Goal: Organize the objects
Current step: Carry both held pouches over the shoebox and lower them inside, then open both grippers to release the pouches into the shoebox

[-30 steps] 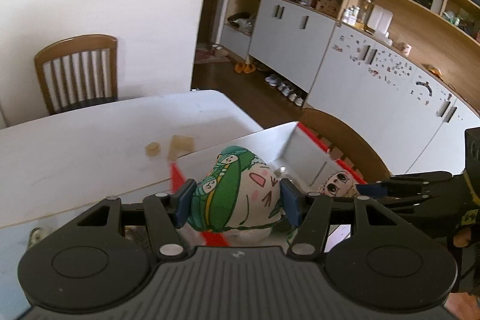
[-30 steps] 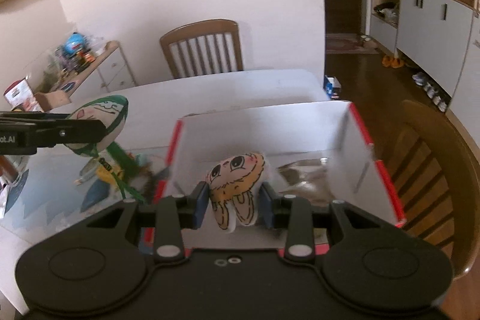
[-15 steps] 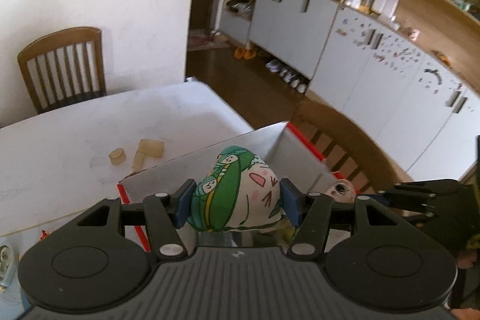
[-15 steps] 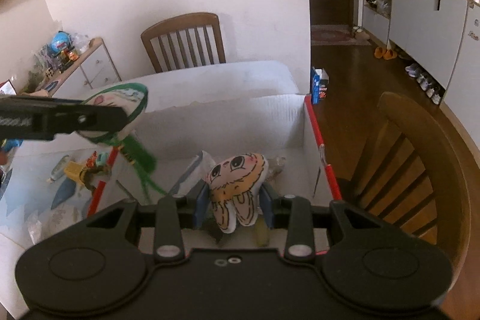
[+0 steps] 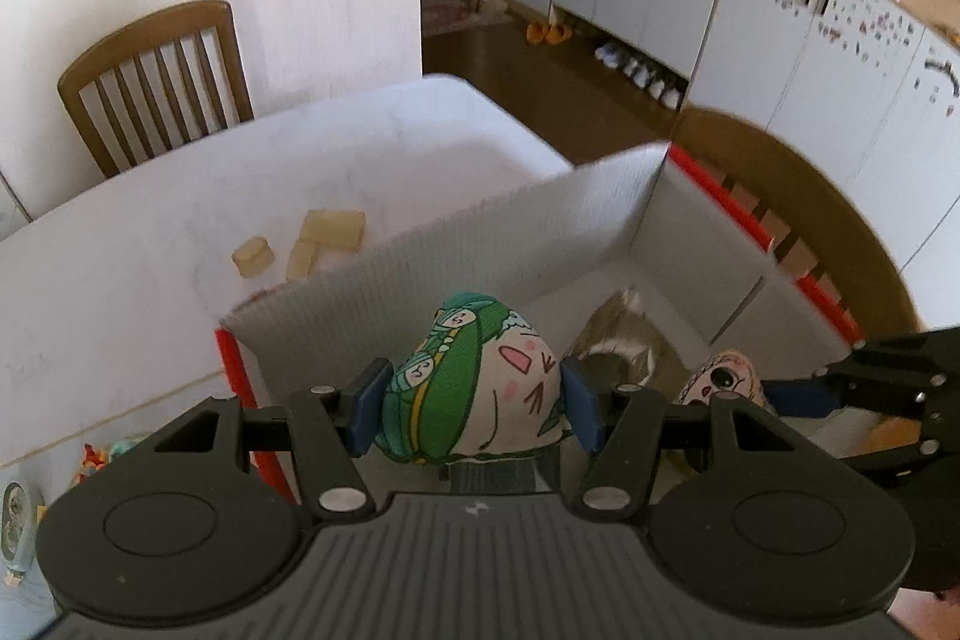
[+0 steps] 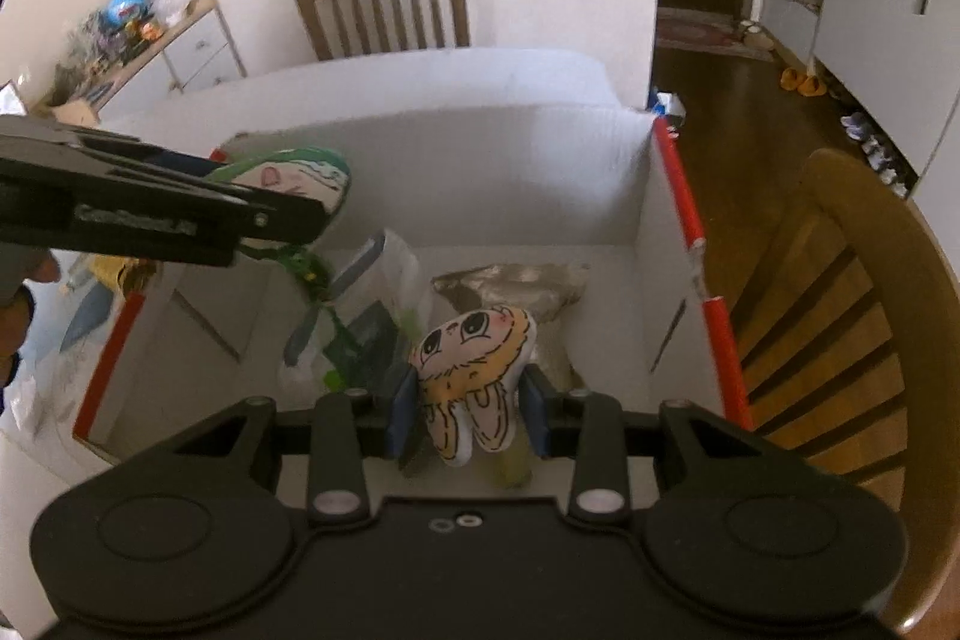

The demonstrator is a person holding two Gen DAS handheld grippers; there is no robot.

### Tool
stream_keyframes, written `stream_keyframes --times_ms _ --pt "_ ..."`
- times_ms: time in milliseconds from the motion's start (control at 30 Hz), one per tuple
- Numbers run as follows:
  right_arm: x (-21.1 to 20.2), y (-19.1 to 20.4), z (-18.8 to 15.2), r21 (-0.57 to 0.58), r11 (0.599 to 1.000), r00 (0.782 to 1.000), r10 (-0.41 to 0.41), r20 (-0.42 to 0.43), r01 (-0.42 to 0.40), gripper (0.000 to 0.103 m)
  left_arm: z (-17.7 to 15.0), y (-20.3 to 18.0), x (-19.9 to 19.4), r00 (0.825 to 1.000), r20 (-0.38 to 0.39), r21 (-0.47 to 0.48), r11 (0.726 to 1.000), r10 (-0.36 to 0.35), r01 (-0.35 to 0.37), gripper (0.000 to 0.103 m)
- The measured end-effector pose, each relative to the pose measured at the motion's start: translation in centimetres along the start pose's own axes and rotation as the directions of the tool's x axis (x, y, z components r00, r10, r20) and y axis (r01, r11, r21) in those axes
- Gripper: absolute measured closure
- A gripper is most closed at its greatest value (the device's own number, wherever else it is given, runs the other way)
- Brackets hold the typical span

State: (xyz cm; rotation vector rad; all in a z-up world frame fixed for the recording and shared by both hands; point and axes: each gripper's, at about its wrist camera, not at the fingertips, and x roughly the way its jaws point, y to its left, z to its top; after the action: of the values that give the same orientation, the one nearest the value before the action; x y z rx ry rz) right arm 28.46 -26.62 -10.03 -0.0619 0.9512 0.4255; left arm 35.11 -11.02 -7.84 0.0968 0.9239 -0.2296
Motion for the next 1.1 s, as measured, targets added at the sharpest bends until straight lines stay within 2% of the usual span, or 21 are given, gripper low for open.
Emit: stream_keyframes --times_ms 367,567,733,867,1033,1100 --pt "1.6 -1.0 -0.9 -0.001 1.000 0.999 0.009 -0.049 -0.009 0.067 -1.4 0.1 2.2 0.997 -0.066 -0.015 0.999 0.027 -0.028 0.043" --pt "2.3 -1.2 -0.9 -0.001 1.000 0.998 0.006 -0.056 -0.006 0.065 -1.5 -0.1 2.7 0.996 -0.075 -0.004 0.999 0.039 -0.039 0.041" --pt "2.6 -1.3 -0.9 -0.009 1.000 0.998 -0.003 -0.062 0.003 0.057 -1.6 -0.6 2.8 0.997 -0.075 0.003 0.999 0.035 -0.035 0.038" --pt "2.5 -1.4 -1.0 -0.016 1.000 0.998 0.002 -0.061 -0.003 0.044 -1.6 -0.6 2.9 0.996 -0.074 0.005 0.999 0.039 -0.039 0.034" --pt "2.2 -1.4 -1.1 -0.019 1.000 0.998 0.013 -0.059 -0.014 0.040 -1.7 -0.7 2.8 0.996 -0.070 0.015 0.998 0.058 -0.057 0.024" --pt "2.1 -1.4 -1.2 -0.019 1.000 0.998 0.017 -0.057 -0.018 0.036 -1.8 -0.6 2.7 0.996 -0.069 0.014 0.998 0.059 -0.058 0.024"
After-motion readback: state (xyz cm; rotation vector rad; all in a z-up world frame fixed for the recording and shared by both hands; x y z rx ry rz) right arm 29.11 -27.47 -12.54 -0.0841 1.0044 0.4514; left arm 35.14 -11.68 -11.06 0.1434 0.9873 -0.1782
